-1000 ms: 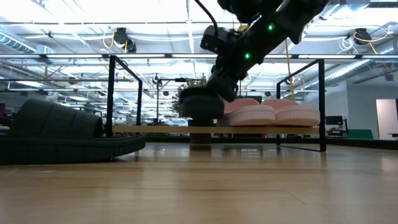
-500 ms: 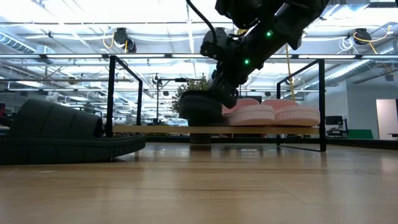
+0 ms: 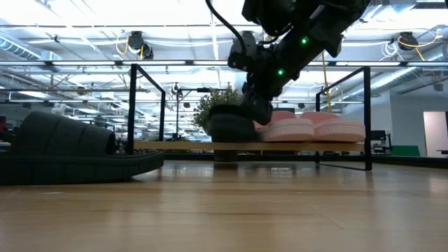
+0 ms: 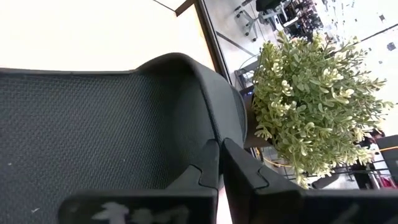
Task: Pick and place slides into the shelf
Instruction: Put the right black slides on the shelf
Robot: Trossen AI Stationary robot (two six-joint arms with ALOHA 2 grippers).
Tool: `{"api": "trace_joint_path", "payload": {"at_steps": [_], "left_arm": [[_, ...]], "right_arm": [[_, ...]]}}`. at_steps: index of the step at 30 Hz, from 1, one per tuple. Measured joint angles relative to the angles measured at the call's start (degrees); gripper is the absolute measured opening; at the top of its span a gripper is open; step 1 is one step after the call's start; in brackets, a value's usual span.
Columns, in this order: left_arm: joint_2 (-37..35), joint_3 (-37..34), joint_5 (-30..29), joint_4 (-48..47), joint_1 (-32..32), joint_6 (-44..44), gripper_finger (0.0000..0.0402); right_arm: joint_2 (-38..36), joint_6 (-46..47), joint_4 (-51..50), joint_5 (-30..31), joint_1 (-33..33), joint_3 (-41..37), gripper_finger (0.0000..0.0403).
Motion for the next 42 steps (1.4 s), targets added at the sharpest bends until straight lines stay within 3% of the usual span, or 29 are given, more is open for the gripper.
{"api": "trace_joint_path", "payload": {"at_steps": [22,42], "left_arm": [[0.00,0.00,0.00,0.00,0.00,0.02,0.0152],[0.00,0.00,0.00,0.18,0.00,0.02,0.0152]], "right_arm": [[0.02,-4.31,0.91,-0.07,0.07,0.66,0.0000],[0.02,-1.09,-1.99,-0.48,0.13,0.74,0.0000]]}}
